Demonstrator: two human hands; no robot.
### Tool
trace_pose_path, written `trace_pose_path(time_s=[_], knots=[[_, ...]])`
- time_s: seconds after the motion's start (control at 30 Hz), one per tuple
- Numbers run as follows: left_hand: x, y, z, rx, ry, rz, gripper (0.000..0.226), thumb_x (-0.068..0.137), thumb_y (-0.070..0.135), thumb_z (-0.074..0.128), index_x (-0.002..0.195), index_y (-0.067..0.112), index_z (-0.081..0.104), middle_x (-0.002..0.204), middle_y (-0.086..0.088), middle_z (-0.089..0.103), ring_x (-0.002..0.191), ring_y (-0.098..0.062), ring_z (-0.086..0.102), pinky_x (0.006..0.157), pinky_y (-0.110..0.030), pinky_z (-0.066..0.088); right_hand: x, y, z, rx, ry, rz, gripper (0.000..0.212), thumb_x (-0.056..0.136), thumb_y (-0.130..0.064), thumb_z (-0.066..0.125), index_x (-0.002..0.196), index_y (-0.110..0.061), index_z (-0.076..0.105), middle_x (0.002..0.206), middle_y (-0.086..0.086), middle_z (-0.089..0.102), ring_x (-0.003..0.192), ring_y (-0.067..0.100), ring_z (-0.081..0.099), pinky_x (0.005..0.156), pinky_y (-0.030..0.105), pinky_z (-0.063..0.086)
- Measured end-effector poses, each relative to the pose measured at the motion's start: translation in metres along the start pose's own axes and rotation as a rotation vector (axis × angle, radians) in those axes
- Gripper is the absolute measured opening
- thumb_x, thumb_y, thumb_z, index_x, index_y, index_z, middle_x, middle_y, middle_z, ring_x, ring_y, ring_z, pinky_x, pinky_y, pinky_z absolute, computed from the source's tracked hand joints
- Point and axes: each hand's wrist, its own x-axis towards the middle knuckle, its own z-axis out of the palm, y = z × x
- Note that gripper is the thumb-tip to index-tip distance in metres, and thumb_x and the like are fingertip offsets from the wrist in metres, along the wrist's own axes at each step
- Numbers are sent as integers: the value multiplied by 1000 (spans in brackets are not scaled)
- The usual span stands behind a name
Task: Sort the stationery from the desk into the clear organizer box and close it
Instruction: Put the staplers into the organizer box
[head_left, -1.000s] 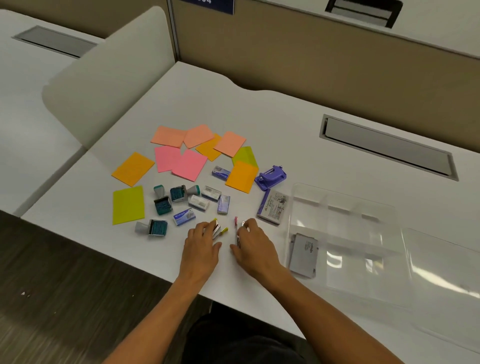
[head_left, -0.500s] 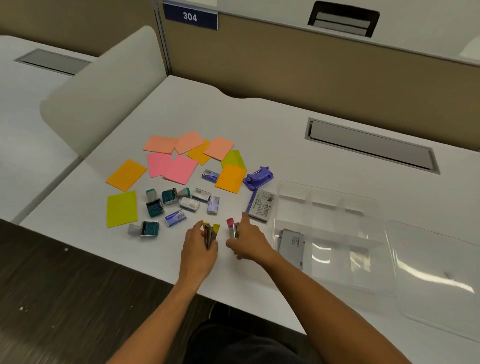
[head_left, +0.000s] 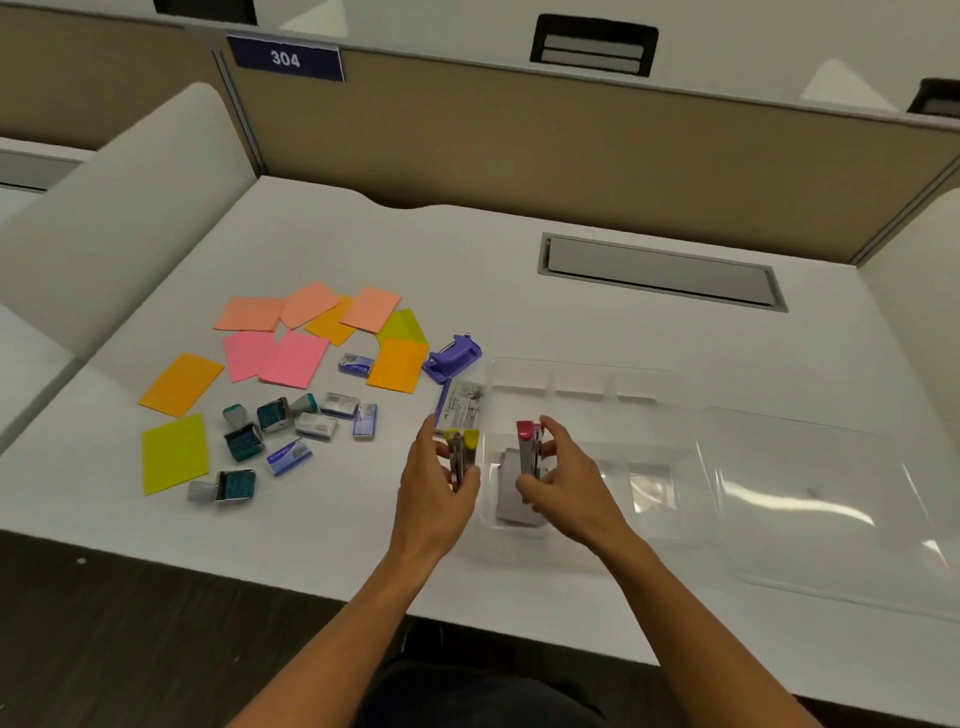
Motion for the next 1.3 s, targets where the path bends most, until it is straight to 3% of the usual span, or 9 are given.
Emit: trace_pose_path(time_s=[0.13,0.3,0.5,0.7,0.8,0.87,0.97,1.17,1.3], knots=[[-5,11,23,33,-107,7,82,88,24,67,150,25,14,126,-2,51,104,-23,61,83,-34,58,-14,27,-13,1,90,42,82,83,-28,68,151,-27,23,141,4,51,110,27,63,93,45,55],[-8,16,42,95,-177,15,85,88,26,67,151,26,10,134,-6,50,113,-26,59,89,-40,56,-24,45,-16,51,139,65,70,84,-17,67,144,-25,33,129,0,55,107,21,61,91,31,52],[-2,16,45,187,-217,52,86,88,29,67,151,28,9,142,-7,45,119,-26,57,95,-44,52,-24,52,-16,164,156,94,59,82,-15,67,121,-43,33,110,-9,56,99,21,66,84,31,56],[-1,16,47,236,-239,86,83,87,30,66,150,29,12,142,-7,45,116,-28,59,94,-45,53,-24,55,-13,141,183,94,57,82,-15,67,124,-40,36,106,-10,55,91,15,65,77,25,56],[0,19,51,236,-248,105,80,87,30,66,149,28,15,142,-7,45,116,-26,59,94,-44,53,-23,61,-16,60,216,102,51,81,-19,65,124,-31,42,106,-6,58,84,16,65,77,35,59],[-1,26,56,211,-250,106,82,87,28,67,150,26,14,137,-6,49,112,-24,60,95,-42,53,-22,64,-20,16,229,111,38,83,-17,65,115,-28,46,100,-4,61,80,15,65,72,31,58],[-3,38,69,196,-265,125,88,86,27,68,151,26,9,126,-5,56,103,-21,63,93,-39,53,-21,70,-23,-26,243,120,36,87,-19,66,120,-24,52,101,-3,62,84,13,64,70,21,51],[-4,51,95,342,-360,215,92,86,31,68,151,25,4,114,-1,62,86,-8,57,81,-24,50,-28,80,-27,-78,305,128,29,89,-21,64,118,-23,58,103,-1,66,83,12,65,72,21,51],[-3,55,104,478,-395,247,91,87,32,66,151,27,3,123,-4,58,101,-18,62,83,-28,51,-33,84,-27,-40,351,145,30,90,-22,65,119,-24,59,105,0,66,85,13,66,72,17,47]])
